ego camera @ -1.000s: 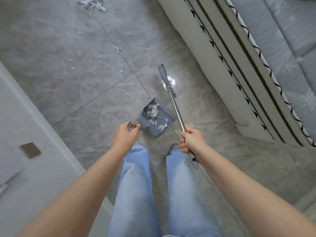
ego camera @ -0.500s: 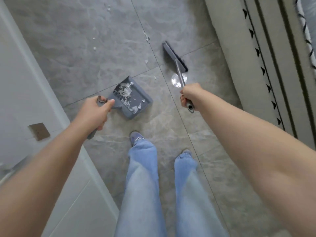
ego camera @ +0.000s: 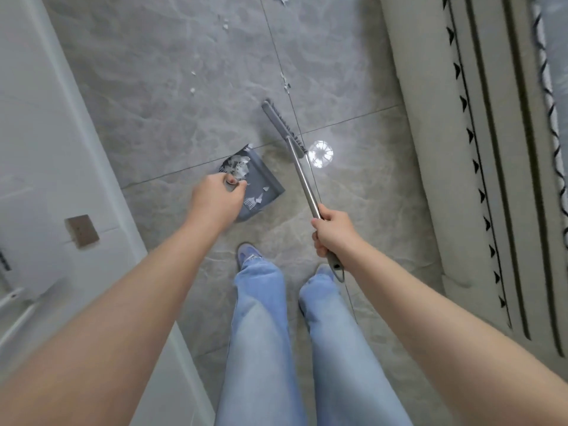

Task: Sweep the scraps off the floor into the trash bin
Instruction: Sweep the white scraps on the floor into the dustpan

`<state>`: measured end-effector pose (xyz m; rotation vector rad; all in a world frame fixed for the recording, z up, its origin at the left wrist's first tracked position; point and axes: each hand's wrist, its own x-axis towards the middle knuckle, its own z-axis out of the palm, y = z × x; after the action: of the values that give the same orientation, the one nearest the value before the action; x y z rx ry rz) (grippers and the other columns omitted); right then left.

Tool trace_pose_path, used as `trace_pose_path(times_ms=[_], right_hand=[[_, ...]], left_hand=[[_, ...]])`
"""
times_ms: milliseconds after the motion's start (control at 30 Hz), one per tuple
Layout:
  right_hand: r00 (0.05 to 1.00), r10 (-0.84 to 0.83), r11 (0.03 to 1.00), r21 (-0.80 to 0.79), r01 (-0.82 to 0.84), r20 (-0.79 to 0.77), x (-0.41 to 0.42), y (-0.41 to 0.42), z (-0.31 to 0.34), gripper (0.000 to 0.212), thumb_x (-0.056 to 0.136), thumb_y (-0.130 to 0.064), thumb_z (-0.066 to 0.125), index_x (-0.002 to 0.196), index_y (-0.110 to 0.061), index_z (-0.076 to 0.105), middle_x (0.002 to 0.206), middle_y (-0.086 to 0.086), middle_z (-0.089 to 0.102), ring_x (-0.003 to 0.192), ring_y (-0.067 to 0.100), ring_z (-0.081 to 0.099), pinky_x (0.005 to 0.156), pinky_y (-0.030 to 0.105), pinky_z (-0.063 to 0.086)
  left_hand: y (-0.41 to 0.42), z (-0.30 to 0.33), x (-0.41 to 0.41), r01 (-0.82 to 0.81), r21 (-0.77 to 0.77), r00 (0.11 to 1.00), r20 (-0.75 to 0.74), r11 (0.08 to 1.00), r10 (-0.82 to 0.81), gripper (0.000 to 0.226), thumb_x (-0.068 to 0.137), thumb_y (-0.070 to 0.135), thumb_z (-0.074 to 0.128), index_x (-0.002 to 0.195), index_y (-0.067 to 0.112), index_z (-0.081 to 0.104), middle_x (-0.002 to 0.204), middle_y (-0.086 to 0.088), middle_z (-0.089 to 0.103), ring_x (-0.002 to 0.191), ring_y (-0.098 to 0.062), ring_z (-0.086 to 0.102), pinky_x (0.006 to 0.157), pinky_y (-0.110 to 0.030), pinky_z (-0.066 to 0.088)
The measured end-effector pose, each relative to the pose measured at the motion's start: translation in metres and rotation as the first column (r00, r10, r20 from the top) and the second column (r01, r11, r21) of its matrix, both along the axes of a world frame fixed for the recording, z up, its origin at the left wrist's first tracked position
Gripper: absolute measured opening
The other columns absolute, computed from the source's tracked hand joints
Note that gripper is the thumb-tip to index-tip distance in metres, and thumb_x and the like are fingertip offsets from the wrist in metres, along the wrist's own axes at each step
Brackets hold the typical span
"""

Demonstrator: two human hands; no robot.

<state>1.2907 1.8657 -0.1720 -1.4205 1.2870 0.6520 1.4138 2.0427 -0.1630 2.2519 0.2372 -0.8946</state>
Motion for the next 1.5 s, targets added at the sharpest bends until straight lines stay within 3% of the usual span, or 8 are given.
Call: trace_pose_path(times_ms=[233,467,667,800,1033,1167,1300,1500], right_hand=[[0.991,0.116,0.991,0.074,-0.111,-0.06,-0.006,0.054,-0.018,0.021,0.086,-0.005,0.037,0.092,-0.013,0.055,0.044,0.008,0.041,0.034,0.02,0.038,0.041,0.025,0.033],[0.999,0.019,0.984,0.179,-0.023,0.027,-0.047,0.05,0.028,0.048,0.097,-0.007,0.041,0.137,-0.031,0.052,0.051,-0.002,0.032,0.034,0.011,0.029,0.037,0.016,0.028],[0.987,0.154,0.987,0.03,-0.155,0.046,0.006,-0.022,0.014,0.05,0.097,-0.008,0.041,0.138,-0.034,0.049,0.05,-0.002,0.037,0.038,0.015,0.034,0.041,0.024,0.032],[0.971,0.233,0.97,0.087,-0.228,-0.053,0.019,-0.041,-0.004,0.042,0.096,-0.004,0.038,0.132,-0.017,0.053,0.049,0.001,0.035,0.033,0.014,0.035,0.037,0.022,0.032],[0.96,0.278,0.95,0.158,-0.27,-0.03,-0.015,-0.051,0.031,0.039,0.096,-0.007,0.039,0.116,-0.032,0.063,0.05,-0.005,0.032,0.035,0.01,0.029,0.037,0.02,0.028],[0.95,0.312,0.943,0.112,-0.312,0.023,0.01,-0.06,0.038,0.049,0.097,-0.007,0.04,0.131,-0.038,0.055,0.05,-0.003,0.03,0.034,0.01,0.027,0.036,0.019,0.028],[0.894,0.448,0.893,0.024,-0.449,0.019,0.076,-0.065,0.017,0.05,0.095,-0.011,0.046,0.142,-0.027,0.046,0.054,0.002,0.039,0.041,0.016,0.036,0.04,0.025,0.034],[0.637,0.763,0.63,-0.093,-0.771,-0.108,0.169,-0.035,-0.021,0.041,0.093,-0.01,0.037,0.128,-0.016,0.058,0.063,0.007,0.049,0.045,0.024,0.049,0.046,0.03,0.048]], left_hand=[[0.0,-0.001,0.0,0.048,0.066,0.999,0.018,0.997,-0.049,0.03,0.092,0.038,0.061,0.07,0.021,0.049,0.074,-0.016,0.065,0.073,-0.039,0.063,0.065,-0.037,0.049],[0.006,0.0,-0.008,0.039,0.117,0.999,-0.015,0.992,-0.037,0.038,0.093,0.035,0.06,0.063,0.023,0.041,0.06,-0.002,0.045,0.067,-0.027,0.045,0.062,-0.031,0.034],[-0.013,-0.002,-0.003,0.016,0.117,1.0,-0.009,0.993,-0.015,0.036,0.092,0.035,0.062,0.064,0.021,0.044,0.067,-0.006,0.052,0.071,-0.032,0.05,0.064,-0.031,0.036],[-0.015,-0.006,-0.006,-0.006,0.134,1.0,-0.007,0.991,0.007,0.039,0.091,0.035,0.063,0.06,0.025,0.041,0.063,-0.001,0.046,0.074,-0.035,0.051,0.064,-0.032,0.037],[-0.007,0.002,-0.008,-0.023,0.17,0.998,-0.05,0.985,0.032,0.035,0.09,0.04,0.064,0.064,0.025,0.046,0.067,-0.002,0.053,0.074,-0.031,0.055,0.066,-0.033,0.041],[0.014,0.022,-0.03,-0.148,0.122,0.988,-0.035,0.981,0.153,0.037,0.089,0.038,0.066,0.065,0.014,0.05,0.062,-0.006,0.052,0.067,-0.03,0.05,0.061,-0.034,0.037],[0.041,0.044,-0.06,-0.349,0.166,0.935,-0.007,0.922,0.355,0.031,0.092,0.031,0.065,0.076,0.007,0.058,0.066,-0.007,0.055,0.067,-0.029,0.05,0.059,-0.03,0.039],[0.077,0.027,-0.102,-0.674,0.146,0.727,-0.043,0.724,0.685,0.034,0.09,0.04,0.065,0.072,0.015,0.053,0.041,0.003,0.045,0.036,-0.02,0.04,0.05,-0.031,0.037]])
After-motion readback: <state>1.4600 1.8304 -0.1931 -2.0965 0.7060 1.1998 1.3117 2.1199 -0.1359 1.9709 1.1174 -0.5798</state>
